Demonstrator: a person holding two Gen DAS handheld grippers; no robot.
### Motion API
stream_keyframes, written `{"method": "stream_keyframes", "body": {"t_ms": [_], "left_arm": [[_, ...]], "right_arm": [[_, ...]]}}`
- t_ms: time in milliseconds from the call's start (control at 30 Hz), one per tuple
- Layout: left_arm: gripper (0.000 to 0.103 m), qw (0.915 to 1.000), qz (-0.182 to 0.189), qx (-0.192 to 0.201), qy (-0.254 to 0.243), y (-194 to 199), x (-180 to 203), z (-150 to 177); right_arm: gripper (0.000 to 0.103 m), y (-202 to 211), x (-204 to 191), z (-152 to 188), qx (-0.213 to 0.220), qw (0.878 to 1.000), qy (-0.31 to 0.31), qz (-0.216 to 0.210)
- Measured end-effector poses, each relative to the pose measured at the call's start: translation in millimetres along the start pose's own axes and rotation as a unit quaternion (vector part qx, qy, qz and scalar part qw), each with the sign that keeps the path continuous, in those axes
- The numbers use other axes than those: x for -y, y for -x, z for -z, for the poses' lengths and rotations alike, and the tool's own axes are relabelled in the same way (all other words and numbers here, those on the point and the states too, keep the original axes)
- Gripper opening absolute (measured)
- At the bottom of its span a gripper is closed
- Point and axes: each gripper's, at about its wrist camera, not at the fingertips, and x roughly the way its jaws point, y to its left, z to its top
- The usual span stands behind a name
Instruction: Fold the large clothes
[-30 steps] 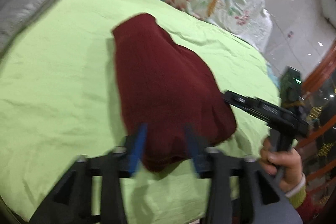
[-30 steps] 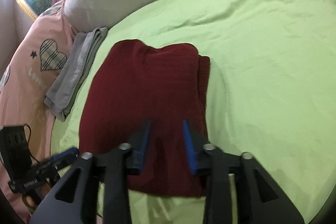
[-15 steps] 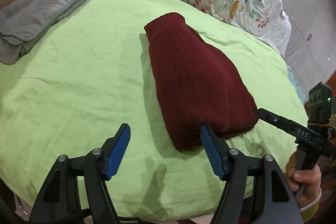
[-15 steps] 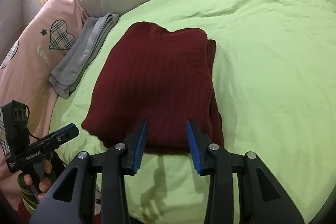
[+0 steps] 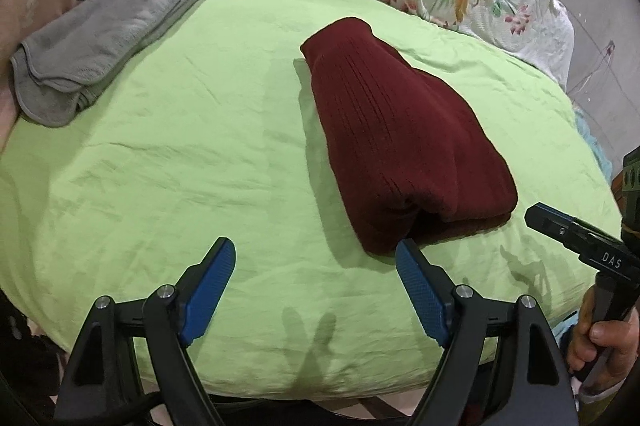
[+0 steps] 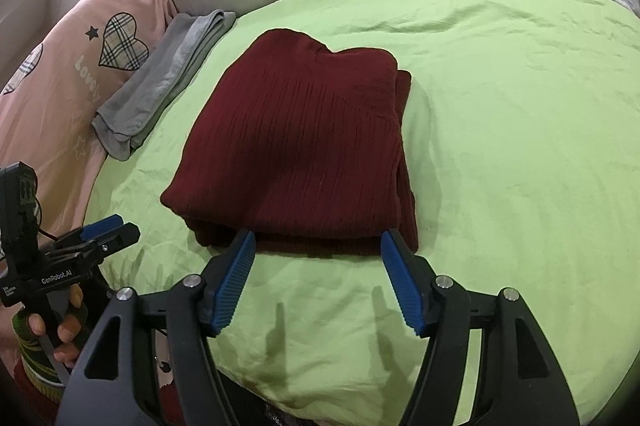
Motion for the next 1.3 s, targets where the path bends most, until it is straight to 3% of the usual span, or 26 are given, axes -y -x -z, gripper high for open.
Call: {"method": "stream_keyframes", "body": {"t_ms": [767, 1000, 1100, 1200, 1300], "left_arm": [[0.083, 0.9969, -0.069, 0.012, -0.036, 9.0, -5.9, 14.6], [0.083, 0.996, -0.059, 0.064, -0.019, 26.6, -13.2, 18.9], [0.083, 0.9972, -0.043, 0.036, -0.049, 29.8, -9.6, 16.6], [0.084, 0.9945, -0.075, 0.035, -0.065, 40.9, -5.8, 13.2], [0.084, 0.994, -0.07, 0.038, -0.076, 51.7, -3.7, 8.3]], "right_arm": [[0.078, 6.4, -18.3, 17.1, -0.02, 0.999, 0.034, 0.009], [0.078, 9.7, -20.7, 20.8, -0.028, 0.998, 0.049, 0.013], [0.078, 16.9, -25.2, 20.6, -0.026, 0.997, 0.067, 0.019], [0.079, 27.6, -30.5, 16.8, -0.024, 0.996, 0.086, 0.017], [0.08, 40.0, -36.2, 11.1, -0.016, 0.994, 0.105, 0.018]]}}
